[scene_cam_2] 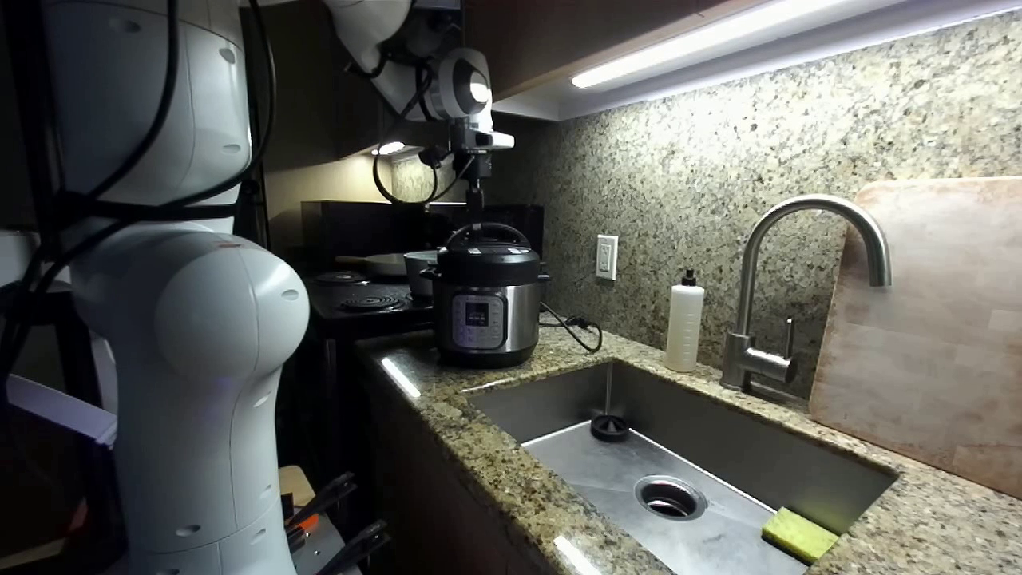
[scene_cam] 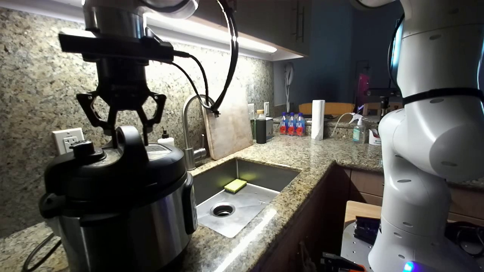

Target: Remove the black lid from the rice cooker and put it in the sink

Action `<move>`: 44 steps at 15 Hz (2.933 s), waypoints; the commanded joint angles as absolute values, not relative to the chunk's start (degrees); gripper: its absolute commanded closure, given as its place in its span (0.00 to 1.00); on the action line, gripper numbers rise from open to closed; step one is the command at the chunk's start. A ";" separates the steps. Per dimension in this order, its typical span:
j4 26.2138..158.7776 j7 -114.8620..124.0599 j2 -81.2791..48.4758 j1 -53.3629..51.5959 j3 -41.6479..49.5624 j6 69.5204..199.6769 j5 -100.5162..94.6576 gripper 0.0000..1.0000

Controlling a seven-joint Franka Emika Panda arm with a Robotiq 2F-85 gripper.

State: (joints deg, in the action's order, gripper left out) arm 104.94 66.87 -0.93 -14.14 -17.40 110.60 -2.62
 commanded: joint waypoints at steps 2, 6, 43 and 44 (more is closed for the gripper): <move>103.85 67.96 -1.61 -15.34 -16.82 108.93 -1.56 0.85; 103.65 68.00 -1.65 -15.58 -16.82 108.05 -1.93 0.94; 108.81 72.68 9.40 -14.73 -16.16 115.91 -4.18 0.89; 109.57 73.12 9.84 -14.46 -15.91 116.53 -4.19 0.89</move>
